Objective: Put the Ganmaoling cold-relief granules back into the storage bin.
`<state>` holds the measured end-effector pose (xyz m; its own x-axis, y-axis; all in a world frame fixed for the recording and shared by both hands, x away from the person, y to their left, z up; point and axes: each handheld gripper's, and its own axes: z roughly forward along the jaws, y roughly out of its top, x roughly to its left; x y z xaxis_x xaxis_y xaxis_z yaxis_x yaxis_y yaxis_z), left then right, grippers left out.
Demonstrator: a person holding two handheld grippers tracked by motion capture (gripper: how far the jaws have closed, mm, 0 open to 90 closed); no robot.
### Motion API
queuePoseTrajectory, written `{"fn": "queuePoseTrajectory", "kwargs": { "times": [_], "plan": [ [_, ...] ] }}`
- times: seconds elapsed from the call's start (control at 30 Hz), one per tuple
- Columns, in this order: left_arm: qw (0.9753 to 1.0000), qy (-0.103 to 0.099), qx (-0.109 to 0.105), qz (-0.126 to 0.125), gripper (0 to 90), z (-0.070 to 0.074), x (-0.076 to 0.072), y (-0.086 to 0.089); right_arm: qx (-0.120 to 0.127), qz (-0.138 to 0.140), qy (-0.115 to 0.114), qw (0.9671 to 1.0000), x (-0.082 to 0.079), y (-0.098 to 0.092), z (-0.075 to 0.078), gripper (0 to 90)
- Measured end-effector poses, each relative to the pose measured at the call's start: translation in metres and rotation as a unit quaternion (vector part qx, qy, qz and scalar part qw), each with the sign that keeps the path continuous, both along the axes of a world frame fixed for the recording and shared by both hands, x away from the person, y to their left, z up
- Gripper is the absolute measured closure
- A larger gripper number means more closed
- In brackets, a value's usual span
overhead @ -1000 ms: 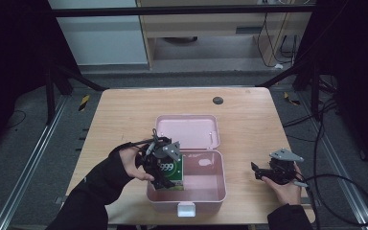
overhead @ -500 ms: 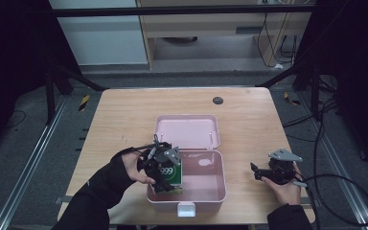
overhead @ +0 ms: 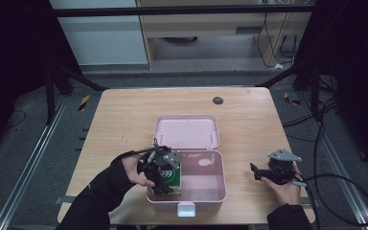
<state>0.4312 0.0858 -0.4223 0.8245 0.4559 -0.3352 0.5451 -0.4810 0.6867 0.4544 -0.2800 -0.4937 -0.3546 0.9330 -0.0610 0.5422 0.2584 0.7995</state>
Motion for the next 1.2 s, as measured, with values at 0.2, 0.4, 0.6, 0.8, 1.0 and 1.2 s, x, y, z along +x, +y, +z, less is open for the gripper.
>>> {"fn": "queuePoseTrajectory", "kwargs": {
  "times": [0.2, 0.4, 0.6, 0.8, 1.0, 1.2],
  "plan": [
    [0.9971, -0.018, 0.048, -0.056, 13.4, 0.001, 0.006, 0.008, 0.000, 0.000, 0.000, 1.0000, 0.000, 0.000, 0.000, 5.9],
    [0.9990, -0.015, 0.029, -0.032, 12.6, -0.001, 0.004, 0.005, -0.001, -0.002, 0.001, 1.0000, 0.000, 0.000, 0.000, 5.3],
    [0.9981, -0.020, 0.039, -0.043, 12.6, 0.000, 0.005, 0.007, -0.001, -0.002, 0.001, 1.0000, 0.000, 0.000, 0.000, 4.9],
    [0.9961, -0.029, 0.052, -0.065, 11.3, 0.004, 0.008, 0.010, -0.004, -0.005, 0.000, 1.0000, 0.000, 0.000, 0.000, 3.9],
    [0.9948, -0.058, 0.043, -0.073, 11.5, 0.026, 0.009, 0.015, -0.001, -0.006, 0.003, 1.0000, 0.000, 0.001, 0.001, 3.8],
    [0.9931, -0.082, 0.028, -0.079, 15.0, 0.045, 0.005, 0.024, -0.002, -0.006, 0.001, 1.0000, 0.000, 0.000, 0.001, 4.0]
  ]
}}
